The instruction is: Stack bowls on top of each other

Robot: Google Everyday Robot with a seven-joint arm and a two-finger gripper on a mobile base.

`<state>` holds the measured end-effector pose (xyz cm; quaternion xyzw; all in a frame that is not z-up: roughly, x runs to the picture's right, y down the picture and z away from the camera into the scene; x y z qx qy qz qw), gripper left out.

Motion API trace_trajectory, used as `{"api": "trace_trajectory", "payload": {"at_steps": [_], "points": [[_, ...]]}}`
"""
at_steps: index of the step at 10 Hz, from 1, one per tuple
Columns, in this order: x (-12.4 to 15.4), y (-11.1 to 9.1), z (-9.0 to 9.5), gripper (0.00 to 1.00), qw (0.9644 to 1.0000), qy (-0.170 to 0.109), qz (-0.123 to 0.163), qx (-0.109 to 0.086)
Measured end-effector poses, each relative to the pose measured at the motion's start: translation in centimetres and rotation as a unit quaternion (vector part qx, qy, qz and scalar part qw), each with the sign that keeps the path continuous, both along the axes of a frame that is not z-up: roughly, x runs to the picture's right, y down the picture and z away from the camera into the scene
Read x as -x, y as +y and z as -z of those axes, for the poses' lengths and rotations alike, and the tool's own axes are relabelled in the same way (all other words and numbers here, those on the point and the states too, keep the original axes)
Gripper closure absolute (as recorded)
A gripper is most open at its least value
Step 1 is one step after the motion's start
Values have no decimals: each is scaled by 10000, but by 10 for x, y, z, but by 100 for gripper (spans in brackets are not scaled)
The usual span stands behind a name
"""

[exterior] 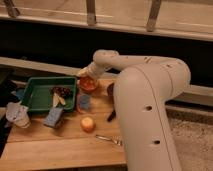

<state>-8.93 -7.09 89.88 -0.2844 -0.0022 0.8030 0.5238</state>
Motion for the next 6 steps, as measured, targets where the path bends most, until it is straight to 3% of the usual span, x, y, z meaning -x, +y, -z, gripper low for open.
{"api": "trace_trajectory", "payload": {"at_steps": [6], "points": [[-21,29,-35,22,9976,306,-297,554]]}}
